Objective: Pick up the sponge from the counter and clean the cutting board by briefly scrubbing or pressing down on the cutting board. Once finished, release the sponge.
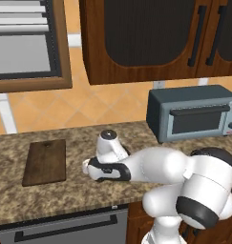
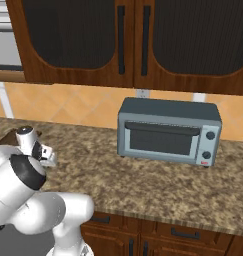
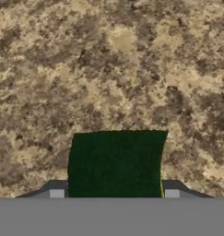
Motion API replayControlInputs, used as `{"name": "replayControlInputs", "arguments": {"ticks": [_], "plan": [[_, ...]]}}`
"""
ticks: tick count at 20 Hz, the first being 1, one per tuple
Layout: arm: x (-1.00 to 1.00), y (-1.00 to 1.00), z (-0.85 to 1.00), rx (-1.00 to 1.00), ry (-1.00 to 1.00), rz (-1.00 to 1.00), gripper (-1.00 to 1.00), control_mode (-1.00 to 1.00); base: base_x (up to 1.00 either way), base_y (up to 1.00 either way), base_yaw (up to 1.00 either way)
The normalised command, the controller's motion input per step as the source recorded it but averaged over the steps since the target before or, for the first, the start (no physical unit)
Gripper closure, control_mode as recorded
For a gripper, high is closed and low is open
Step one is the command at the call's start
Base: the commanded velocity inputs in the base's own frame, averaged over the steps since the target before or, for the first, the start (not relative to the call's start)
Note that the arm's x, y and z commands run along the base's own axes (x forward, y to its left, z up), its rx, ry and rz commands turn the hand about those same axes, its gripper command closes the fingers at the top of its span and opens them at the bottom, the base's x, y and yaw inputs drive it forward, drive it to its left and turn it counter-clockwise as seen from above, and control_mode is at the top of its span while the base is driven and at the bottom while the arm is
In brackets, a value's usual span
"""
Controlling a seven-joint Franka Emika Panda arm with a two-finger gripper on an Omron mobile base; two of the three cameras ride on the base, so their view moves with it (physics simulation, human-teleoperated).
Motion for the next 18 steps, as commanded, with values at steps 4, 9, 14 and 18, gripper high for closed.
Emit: {"name": "replayControlInputs", "arguments": {"ticks": [4,9,14,18], "plan": [[0.32,1.0,0.0,0.0,-0.14,-0.01,1.0,-1.0,0.0,0.0,0.0],[0.9,1.0,0.1,0.04,-0.07,-0.05,1.0,-1.0,0.0,0.0,0.0],[0.32,0.91,0.37,0.0,0.14,-0.03,1.0,-1.0,0.0,0.0,0.0],[-0.04,0.86,0.18,0.0,-0.05,0.04,1.0,-1.0,0.0,0.0,0.0]]}}
